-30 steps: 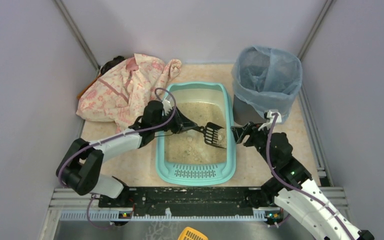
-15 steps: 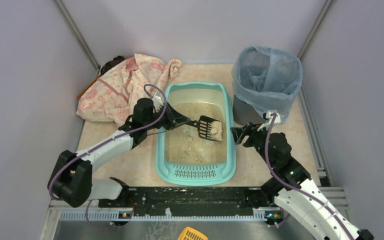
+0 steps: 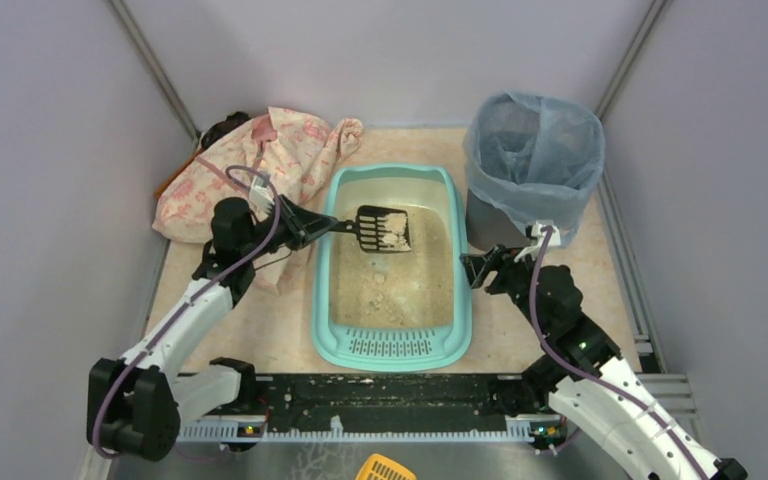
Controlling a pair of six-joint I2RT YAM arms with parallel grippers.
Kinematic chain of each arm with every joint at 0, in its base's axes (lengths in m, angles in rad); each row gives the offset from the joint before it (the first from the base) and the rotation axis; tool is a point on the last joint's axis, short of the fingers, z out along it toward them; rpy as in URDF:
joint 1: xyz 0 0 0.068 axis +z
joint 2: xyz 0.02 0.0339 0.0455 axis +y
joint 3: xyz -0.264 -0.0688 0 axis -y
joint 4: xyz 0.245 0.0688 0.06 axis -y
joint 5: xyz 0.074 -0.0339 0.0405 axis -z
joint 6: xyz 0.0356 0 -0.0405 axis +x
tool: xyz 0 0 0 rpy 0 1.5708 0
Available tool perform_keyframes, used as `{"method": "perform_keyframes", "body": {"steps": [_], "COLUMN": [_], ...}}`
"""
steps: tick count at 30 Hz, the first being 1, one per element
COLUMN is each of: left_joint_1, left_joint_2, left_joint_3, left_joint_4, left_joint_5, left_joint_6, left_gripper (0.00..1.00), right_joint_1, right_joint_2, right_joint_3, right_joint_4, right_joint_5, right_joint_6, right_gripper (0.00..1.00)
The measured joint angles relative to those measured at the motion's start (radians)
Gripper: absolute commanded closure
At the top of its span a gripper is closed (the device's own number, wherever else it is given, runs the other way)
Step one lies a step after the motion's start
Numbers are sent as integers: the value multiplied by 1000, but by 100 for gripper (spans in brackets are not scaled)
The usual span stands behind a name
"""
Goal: Clean the litter box
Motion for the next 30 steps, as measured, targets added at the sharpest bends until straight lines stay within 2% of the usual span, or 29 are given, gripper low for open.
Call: {"method": "perform_keyframes", "body": {"steps": [4, 11, 20, 23, 30], "left_joint_1": [74, 92, 96, 127, 148], "left_joint_2": [0, 93, -8, -39, -97], "left_joint_3": [-44, -163, -138, -124, -185], "left_joint_4": [50, 231, 185, 161, 143], "left_joint_5": [74, 178, 161, 163, 158], "left_joint_6": [-39, -171, -160, -146, -185], "left_gripper": [100, 100, 100, 100, 100], "right_joint_1": [0, 0, 0, 0, 0], "right_joint_2": [6, 24, 20, 21, 18], "right_joint_3": [0, -6, -9, -14, -20], "right_joint_4": [16, 34, 31, 34, 31], "right_joint_5": [-3, -13, -8, -9, -8], "right_joint_6": [0, 5, 7, 8, 9], "right_gripper": [35, 35, 35, 35, 35]}}
